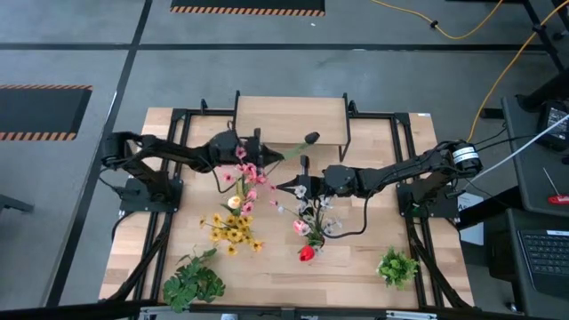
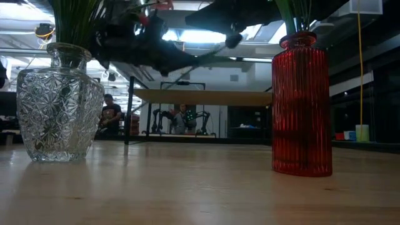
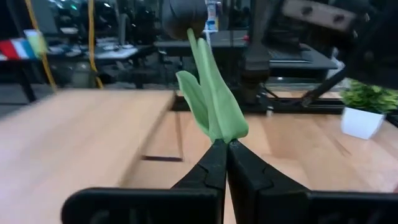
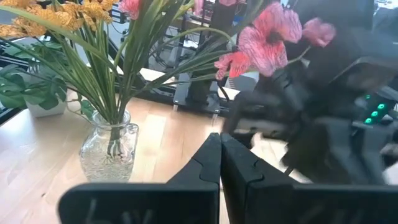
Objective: Pick and place flowers into a vace then onto a shelf
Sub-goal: Put the black tulip into the transparent vase
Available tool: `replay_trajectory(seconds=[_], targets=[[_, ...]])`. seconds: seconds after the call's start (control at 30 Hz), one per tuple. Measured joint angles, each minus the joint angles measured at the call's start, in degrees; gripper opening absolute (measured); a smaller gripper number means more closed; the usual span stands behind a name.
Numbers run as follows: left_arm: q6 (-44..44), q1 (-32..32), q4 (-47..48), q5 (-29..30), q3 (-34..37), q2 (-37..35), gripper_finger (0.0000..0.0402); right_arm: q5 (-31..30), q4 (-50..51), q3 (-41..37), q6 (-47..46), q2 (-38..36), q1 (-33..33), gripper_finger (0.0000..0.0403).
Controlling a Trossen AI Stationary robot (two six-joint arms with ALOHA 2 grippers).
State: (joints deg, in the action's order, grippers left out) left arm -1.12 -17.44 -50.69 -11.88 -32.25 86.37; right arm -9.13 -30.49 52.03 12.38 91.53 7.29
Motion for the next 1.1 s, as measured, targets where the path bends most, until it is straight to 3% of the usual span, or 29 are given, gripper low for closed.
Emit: replay_trajectory(seconds=[0.53,1.1], targets=[[-11.74,-4.89,23.50,4.14,0.02,-24.56,0.0002,0.02,-0.14,0.00,0.11,0.00,0.00,0.0005],[-20.81,-4.87,35.08,15.52,0.02,-42.09,0.0002,0.02,-0.12,0.00,-0.04,0.00,0.00,0.0005]])
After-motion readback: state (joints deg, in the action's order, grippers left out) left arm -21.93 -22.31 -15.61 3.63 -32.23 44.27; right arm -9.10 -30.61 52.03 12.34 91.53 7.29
